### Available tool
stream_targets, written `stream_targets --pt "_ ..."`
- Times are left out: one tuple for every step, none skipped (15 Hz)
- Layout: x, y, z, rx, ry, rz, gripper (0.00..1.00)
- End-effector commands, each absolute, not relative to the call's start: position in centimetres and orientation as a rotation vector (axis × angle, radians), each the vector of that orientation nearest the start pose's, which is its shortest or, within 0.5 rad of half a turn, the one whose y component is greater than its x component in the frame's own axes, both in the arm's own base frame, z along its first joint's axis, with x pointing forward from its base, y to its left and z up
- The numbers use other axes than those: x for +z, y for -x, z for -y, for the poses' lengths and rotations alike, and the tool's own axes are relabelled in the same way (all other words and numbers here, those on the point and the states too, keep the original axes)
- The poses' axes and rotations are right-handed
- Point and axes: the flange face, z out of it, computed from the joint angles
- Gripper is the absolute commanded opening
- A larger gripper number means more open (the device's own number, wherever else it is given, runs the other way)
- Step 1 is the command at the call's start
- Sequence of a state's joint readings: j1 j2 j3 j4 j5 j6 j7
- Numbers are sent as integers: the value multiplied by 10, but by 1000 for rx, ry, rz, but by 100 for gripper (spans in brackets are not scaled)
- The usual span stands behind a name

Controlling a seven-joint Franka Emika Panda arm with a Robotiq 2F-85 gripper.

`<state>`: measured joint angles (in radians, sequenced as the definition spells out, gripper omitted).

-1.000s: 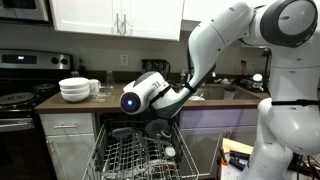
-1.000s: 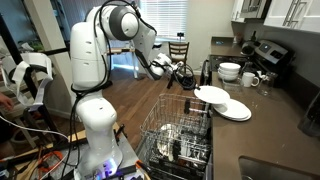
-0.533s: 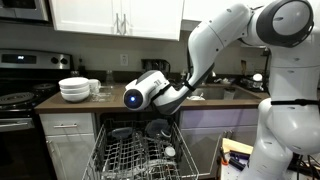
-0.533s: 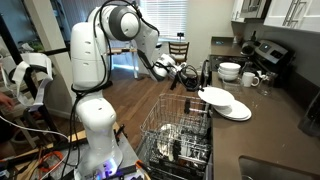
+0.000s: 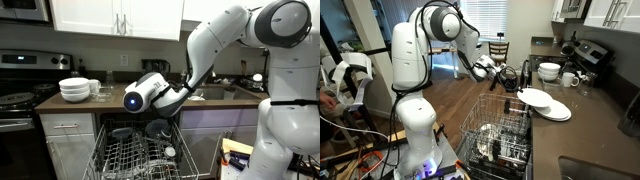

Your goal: Remove the plate from the dishwasher and put it on the top of the white plate

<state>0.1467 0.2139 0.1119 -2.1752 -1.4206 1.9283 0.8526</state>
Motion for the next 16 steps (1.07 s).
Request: stream_targets --pt "305 -548 -73 337 -1935 -317 2" --pt "303 -548 -73 338 -1931 -325 2" --pt "303 -550 -73 339 -1929 -333 2" --pt "302 -551 -72 342 -1927 -340 2" --pt "302 -552 -71 346 -1923 -350 2" --pt "302 -553 -70 351 -1918 -357 2" --pt "303 -555 -68 358 -1912 -366 2" --pt "304 -556 -66 366 -1905 -377 2" --pt "306 -558 -64 377 -1896 -392 2" --pt "306 -560 -61 386 -1893 -399 2" --pt "307 -562 -58 394 -1888 -408 2" --pt "308 -564 -54 402 -1887 -415 2" --pt "309 -567 -50 409 -1892 -417 2" --pt "309 -569 -46 415 -1896 -419 2" --pt "310 -571 -42 421 -1902 -419 2" --pt "310 -573 -37 424 -1912 -416 2"
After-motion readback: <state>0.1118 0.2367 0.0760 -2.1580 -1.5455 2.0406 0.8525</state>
